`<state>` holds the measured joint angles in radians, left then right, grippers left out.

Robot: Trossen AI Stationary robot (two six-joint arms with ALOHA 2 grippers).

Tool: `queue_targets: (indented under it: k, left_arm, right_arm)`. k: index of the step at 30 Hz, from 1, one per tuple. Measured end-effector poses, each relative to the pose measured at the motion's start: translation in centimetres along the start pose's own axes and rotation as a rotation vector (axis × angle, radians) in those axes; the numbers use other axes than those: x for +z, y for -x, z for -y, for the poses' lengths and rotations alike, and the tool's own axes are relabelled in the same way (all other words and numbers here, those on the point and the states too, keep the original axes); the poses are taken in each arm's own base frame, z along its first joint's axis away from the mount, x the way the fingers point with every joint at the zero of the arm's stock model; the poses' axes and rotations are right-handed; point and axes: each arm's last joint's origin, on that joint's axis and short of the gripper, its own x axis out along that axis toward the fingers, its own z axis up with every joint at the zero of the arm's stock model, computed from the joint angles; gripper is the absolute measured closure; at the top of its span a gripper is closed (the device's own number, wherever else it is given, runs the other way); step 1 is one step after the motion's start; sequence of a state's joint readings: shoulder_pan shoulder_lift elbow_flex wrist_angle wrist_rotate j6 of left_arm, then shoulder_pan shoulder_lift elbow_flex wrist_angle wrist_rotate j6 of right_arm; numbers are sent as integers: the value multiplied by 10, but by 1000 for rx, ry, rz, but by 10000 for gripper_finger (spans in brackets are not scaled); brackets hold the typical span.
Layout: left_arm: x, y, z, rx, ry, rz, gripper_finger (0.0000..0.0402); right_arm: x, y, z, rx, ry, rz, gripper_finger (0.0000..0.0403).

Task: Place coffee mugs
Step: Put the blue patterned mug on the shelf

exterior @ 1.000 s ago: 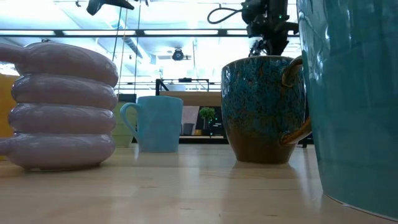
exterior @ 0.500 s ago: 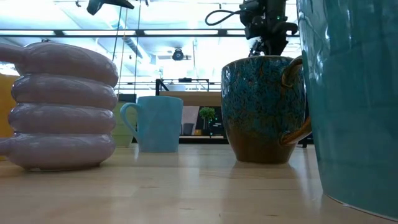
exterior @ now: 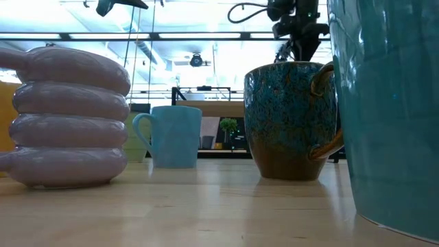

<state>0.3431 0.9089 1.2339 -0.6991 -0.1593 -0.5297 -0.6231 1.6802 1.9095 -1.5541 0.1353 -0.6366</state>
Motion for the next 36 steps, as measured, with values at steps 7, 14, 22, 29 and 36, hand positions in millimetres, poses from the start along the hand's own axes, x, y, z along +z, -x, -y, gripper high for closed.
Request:
queue_targets:
  k: [7,14,22,29,36]
  left_arm:
    - [0,0,0,0,0,0,274]
    - [0,0,0,1,0,0,274]
    - [0,0,0,1,1,0,274]
    - [0,0,0,1,0,0,274]
    - [0,0,0,2,5,-1,274]
  right_arm:
    - [-19,27,-2,-163,-98,12,249]
    - [-36,43,3,-172,-237,105,249]
    - [-22,46,-7,-45,-273,259,250]
    - [-1,29,-5,-112,-370,353,251]
    - [4,6,-12,-77,-501,309,251]
